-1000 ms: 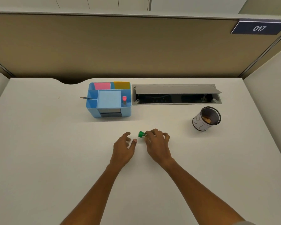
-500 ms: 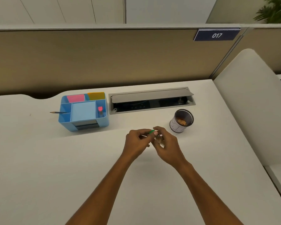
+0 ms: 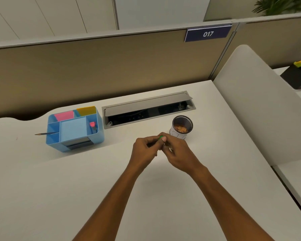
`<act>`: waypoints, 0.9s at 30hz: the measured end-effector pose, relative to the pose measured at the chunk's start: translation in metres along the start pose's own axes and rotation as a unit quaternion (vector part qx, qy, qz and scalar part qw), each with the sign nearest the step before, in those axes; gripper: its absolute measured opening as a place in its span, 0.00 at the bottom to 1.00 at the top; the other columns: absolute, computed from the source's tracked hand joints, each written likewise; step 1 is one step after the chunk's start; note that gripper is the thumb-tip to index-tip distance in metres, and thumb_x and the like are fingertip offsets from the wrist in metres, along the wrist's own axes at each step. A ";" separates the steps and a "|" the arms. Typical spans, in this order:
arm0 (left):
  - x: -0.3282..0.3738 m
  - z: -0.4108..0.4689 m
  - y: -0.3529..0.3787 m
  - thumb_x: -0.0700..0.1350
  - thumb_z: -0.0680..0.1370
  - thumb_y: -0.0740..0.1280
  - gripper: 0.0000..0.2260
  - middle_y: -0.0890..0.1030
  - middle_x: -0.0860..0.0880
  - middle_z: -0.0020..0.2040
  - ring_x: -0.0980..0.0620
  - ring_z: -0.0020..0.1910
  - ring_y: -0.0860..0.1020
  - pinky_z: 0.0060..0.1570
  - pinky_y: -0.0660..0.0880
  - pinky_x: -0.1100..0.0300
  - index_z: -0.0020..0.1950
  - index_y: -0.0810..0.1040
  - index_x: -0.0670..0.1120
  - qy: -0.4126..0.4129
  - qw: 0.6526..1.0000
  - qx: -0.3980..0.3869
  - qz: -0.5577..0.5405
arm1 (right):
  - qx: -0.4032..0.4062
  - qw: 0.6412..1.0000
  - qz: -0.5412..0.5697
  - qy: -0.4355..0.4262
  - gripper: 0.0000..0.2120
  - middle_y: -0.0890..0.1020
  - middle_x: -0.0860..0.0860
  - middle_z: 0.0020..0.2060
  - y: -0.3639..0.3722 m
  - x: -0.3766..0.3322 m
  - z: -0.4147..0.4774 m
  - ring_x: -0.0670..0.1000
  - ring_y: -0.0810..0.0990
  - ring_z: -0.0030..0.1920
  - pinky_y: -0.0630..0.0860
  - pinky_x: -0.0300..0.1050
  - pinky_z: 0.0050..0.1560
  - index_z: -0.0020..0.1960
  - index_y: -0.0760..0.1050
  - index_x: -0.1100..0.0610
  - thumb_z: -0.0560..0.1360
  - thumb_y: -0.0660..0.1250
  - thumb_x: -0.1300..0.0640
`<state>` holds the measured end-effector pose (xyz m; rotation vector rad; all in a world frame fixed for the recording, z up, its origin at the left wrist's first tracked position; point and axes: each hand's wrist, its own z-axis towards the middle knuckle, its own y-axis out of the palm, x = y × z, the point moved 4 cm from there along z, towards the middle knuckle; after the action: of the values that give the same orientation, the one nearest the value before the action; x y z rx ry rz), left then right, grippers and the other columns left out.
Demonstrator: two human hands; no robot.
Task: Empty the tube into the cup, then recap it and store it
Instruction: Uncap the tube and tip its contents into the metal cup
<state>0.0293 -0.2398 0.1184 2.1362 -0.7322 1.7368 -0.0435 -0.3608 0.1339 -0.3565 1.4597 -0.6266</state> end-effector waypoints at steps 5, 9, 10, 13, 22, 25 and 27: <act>-0.002 0.000 0.006 0.54 0.77 0.71 0.14 0.88 0.49 0.42 0.53 0.38 0.83 0.41 0.79 0.64 0.54 0.88 0.47 -0.008 1.000 0.000 -0.020 | 0.041 0.995 -0.094 -0.019 0.05 0.82 0.44 0.41 -0.005 -0.001 -0.003 0.48 0.80 0.39 0.78 0.42 0.36 0.57 0.73 0.48 0.83 0.60 0.54; 0.000 0.001 0.005 0.55 0.76 0.72 0.15 0.89 0.52 0.43 0.53 0.42 0.85 0.41 0.80 0.64 0.56 0.88 0.48 -0.007 0.999 -0.003 -0.044 | 0.071 0.986 -0.149 -0.030 0.09 0.83 0.47 0.38 -0.007 -0.001 -0.006 0.50 0.79 0.34 0.78 0.49 0.32 0.62 0.72 0.46 0.83 0.60 0.48; 0.000 0.001 0.005 0.55 0.76 0.72 0.15 0.89 0.53 0.43 0.53 0.44 0.85 0.41 0.80 0.64 0.56 0.88 0.48 -0.009 0.999 -0.005 -0.048 | 0.077 0.985 -0.152 -0.030 0.10 0.84 0.47 0.38 -0.008 0.000 -0.006 0.50 0.79 0.34 0.78 0.50 0.32 0.63 0.72 0.45 0.82 0.59 0.46; -0.004 0.002 0.007 0.52 0.77 0.72 0.09 0.89 0.53 0.44 0.54 0.46 0.86 0.43 0.81 0.64 0.53 0.88 0.51 -0.019 0.997 -0.008 -0.078 | 0.087 0.986 -0.139 -0.011 0.16 0.86 0.48 0.46 -0.008 0.007 -0.007 0.50 0.83 0.41 0.82 0.48 0.39 0.68 0.72 0.46 0.82 0.61 0.45; -0.028 0.006 0.002 0.42 0.77 0.73 0.04 0.89 0.45 0.48 0.48 0.46 0.88 0.46 0.83 0.60 0.50 0.88 0.46 -0.121 0.951 0.054 -0.278 | 0.112 0.975 0.150 0.117 0.17 0.81 0.43 0.51 -0.011 0.032 -0.012 0.40 0.82 0.52 0.79 0.30 0.47 0.61 0.66 0.48 0.78 0.70 0.59; -0.040 0.011 -0.004 0.37 0.77 0.73 0.06 0.88 0.41 0.50 0.44 0.50 0.87 0.48 0.84 0.58 0.53 0.86 0.41 -0.128 0.944 0.066 -0.298 | 0.163 0.964 0.156 0.138 0.14 0.81 0.42 0.51 -0.026 0.045 -0.013 0.40 0.82 0.50 0.78 0.30 0.48 0.60 0.70 0.50 0.79 0.70 0.59; -0.049 0.013 -0.008 0.34 0.76 0.73 0.09 0.87 0.39 0.52 0.40 0.53 0.86 0.51 0.84 0.56 0.55 0.84 0.41 -0.129 0.947 0.083 -0.282 | 0.202 0.960 0.137 0.139 0.12 0.81 0.40 0.52 -0.039 0.054 -0.013 0.42 0.81 0.51 0.78 0.31 0.47 0.60 0.72 0.50 0.79 0.70 0.59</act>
<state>0.0373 -0.2305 0.0682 2.3983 -0.0010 1.2630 -0.0633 -0.4216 0.1117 0.2596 1.5663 -0.7486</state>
